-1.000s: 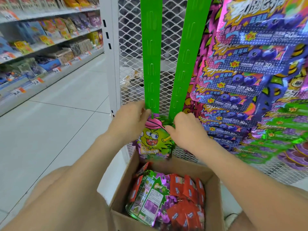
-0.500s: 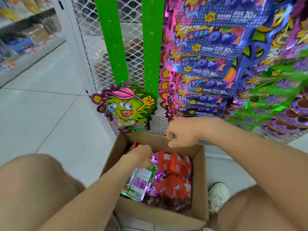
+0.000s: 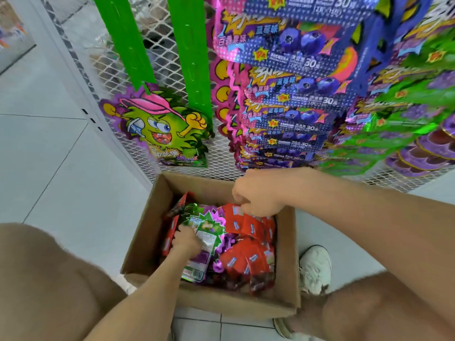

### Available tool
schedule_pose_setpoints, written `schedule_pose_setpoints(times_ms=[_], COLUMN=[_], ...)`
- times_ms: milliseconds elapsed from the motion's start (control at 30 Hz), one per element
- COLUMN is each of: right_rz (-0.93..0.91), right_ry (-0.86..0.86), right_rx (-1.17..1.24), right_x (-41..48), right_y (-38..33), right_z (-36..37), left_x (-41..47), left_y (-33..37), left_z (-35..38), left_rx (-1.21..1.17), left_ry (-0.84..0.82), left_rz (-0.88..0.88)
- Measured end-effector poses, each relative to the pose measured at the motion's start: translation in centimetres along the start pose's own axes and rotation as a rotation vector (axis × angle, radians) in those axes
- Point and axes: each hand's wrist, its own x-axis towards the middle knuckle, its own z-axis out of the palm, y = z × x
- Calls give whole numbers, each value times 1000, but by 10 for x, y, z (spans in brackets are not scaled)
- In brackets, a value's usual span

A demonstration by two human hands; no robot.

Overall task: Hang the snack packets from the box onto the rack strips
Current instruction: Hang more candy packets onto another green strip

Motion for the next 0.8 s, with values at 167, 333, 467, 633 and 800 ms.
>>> schedule_pose_setpoints(times_ms=[167,333,467,633,800], right_rz=[-26,-11,19,160,383], right_ry=[-16,-76,-87,117,304], right_rx=[-43,-61,-57,98,592], right_x=[6,3,1,-1,-9], right_y=[-11,-17,-20,-24,-43], right_z=[-4,2,0,-3,-17], left_x=[2,-21,-50,-91,-151], left_y=[-11,-7,4,28,63], left_z=[8,11,-16,-77,-133], left_rx=[-34,3,-40,12,226], left_ry=[-81,199,119,71,102], left_rz=[-86,-44,85,371,695])
